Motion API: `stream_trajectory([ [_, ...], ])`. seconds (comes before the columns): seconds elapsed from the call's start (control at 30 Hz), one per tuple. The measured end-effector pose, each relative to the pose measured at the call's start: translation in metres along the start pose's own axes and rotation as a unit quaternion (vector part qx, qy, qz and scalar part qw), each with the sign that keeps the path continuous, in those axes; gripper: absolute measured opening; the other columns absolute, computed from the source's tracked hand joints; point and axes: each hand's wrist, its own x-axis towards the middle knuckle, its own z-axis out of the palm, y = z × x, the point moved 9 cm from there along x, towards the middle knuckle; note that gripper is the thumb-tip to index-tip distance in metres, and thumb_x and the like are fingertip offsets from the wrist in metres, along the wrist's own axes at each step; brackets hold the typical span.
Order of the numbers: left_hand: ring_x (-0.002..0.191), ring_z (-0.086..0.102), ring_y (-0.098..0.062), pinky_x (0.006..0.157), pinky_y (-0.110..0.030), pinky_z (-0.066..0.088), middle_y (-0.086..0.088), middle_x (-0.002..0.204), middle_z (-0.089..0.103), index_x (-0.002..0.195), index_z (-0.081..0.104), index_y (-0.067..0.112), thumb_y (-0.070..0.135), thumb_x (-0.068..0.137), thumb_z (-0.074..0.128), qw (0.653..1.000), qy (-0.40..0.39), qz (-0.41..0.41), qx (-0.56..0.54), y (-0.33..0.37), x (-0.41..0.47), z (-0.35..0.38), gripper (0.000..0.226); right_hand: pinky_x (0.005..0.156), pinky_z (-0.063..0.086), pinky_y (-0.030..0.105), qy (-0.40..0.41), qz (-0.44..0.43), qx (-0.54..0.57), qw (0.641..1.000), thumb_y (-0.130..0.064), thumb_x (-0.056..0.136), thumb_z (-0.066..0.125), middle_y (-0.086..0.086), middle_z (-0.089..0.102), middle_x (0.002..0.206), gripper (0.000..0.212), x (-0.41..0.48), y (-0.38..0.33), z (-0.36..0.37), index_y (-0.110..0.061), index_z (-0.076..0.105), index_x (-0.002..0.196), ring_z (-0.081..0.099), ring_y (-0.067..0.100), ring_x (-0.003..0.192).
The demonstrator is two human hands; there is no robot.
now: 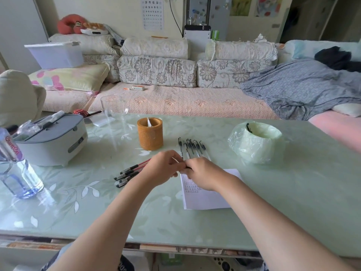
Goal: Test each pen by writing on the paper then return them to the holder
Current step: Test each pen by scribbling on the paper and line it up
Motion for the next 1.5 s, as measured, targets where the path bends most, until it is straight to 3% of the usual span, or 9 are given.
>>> stream_trajectory([
  [0.33, 0.06, 0.065, -0.004, 0.049, -0.01, 0.044, -0.001, 0.074, 0.074, 0.085, 0.066, 0.011, 0.03, 0.088, 0.069, 0.99, -0.101, -0.005, 0.103, 0.009, 0.025, 0.037, 0.019, 0.065, 0.04, 0.033, 0.002, 0.02, -0.105, 0.994, -0.055, 0.097, 0.043, -0.009, 0.059, 0.075, 0.036, -0.01, 0.042, -0.002, -0.026, 0.061, 0.086, 0.057, 0.019, 0.08],
  [0.43, 0.061, 0.064, -0.003, 0.053, -0.011, 0.044, 0.002, 0.073, 0.073, 0.085, 0.067, 0.013, 0.027, 0.087, 0.071, 0.986, -0.133, -0.001, 0.102, 0.008, 0.033, 0.043, 0.015, 0.064, 0.043, 0.029, -0.027, 0.049, -0.025, 0.998, -0.058, 0.092, 0.05, -0.009, 0.062, 0.083, 0.035, -0.012, 0.054, 0.003, -0.031, 0.063, 0.11, 0.059, 0.016, 0.082],
  [0.53, 0.071, 0.063, -0.003, 0.065, -0.016, 0.048, 0.006, 0.086, 0.07, 0.092, 0.067, 0.021, 0.021, 0.086, 0.073, 0.985, -0.142, 0.015, 0.096, 0.0, 0.042, 0.048, 0.009, 0.073, 0.042, 0.03, -0.047, 0.092, 0.044, 0.994, -0.045, 0.093, 0.047, 0.001, 0.059, 0.115, 0.051, -0.012, 0.071, 0.01, -0.035, 0.035, 0.142, 0.055, 0.016, 0.092],
  [0.67, 0.079, 0.054, -0.001, 0.065, -0.011, 0.038, 0.011, 0.101, 0.064, 0.108, 0.066, 0.026, 0.022, 0.09, 0.065, 0.972, -0.16, 0.012, 0.17, -0.011, 0.047, 0.061, 0.018, 0.065, 0.041, 0.033, -0.001, 0.098, 0.151, 0.984, -0.009, 0.089, 0.038, 0.006, 0.055, 0.092, 0.036, -0.002, 0.081, 0.005, -0.036, 0.036, 0.113, 0.05, 0.021, 0.076],
  [0.8, 0.087, 0.056, -0.007, 0.07, -0.017, 0.04, 0.011, 0.103, 0.063, 0.107, 0.067, 0.027, 0.022, 0.09, 0.063, 0.959, -0.187, 0.007, 0.212, -0.012, 0.053, 0.069, 0.018, 0.052, 0.046, 0.032, 0.055, 0.1, 0.31, 0.944, 0.009, 0.09, 0.04, 0.005, 0.056, 0.079, 0.036, 0.002, 0.088, 0.003, -0.02, 0.061, 0.087, 0.055, 0.017, 0.062],
  [0.97, 0.093, 0.057, -0.012, 0.077, -0.02, 0.04, 0.009, 0.102, 0.061, 0.11, 0.068, 0.023, 0.023, 0.09, 0.064, 0.948, -0.208, -0.003, 0.242, -0.018, 0.054, 0.066, 0.02, 0.065, 0.052, 0.03, 0.011, 0.115, 0.474, 0.873, 0.018, 0.087, 0.03, 0.007, 0.059, 0.093, 0.055, -0.004, 0.094, 0.016, -0.012, 0.065, 0.118, 0.059, 0.018, 0.073],
  [1.17, 0.088, 0.059, -0.012, 0.072, -0.021, 0.046, 0.014, 0.089, 0.057, 0.095, 0.067, 0.03, 0.021, 0.086, 0.064, 0.952, -0.181, -0.003, 0.245, -0.022, 0.055, 0.062, 0.013, 0.047, 0.035, 0.023, 0.028, 0.089, 0.442, 0.892, -0.016, 0.1, 0.051, 0.008, 0.057, 0.074, 0.015, -0.017, 0.098, 0.02, -0.013, 0.065, 0.101, 0.053, 0.014, 0.055],
  [1.27, 0.092, 0.059, -0.011, 0.082, -0.025, 0.051, 0.013, 0.092, 0.057, 0.1, 0.068, 0.027, 0.017, 0.084, 0.065, 0.95, -0.183, 0.018, 0.254, -0.015, 0.055, 0.066, 0.019, 0.039, 0.023, 0.022, 0.033, 0.106, 0.438, 0.892, -0.002, 0.096, 0.044, 0.011, 0.06, 0.068, 0.021, -0.022, 0.098, 0.022, -0.01, 0.063, 0.095, 0.051, 0.019, 0.045],
  [1.5, 0.095, 0.06, -0.012, 0.086, -0.03, 0.05, 0.014, 0.096, 0.06, 0.099, 0.063, 0.031, 0.044, 0.074, 0.08, 0.952, -0.22, 0.003, 0.212, -0.019, 0.056, 0.087, 0.033, 0.049, 0.042, 0.028, 0.044, 0.085, 0.367, 0.925, 0.009, 0.079, 0.064, 0.006, 0.056, 0.058, 0.02, -0.025, 0.099, 0.029, -0.009, 0.058, 0.072, 0.049, 0.018, 0.048],
])
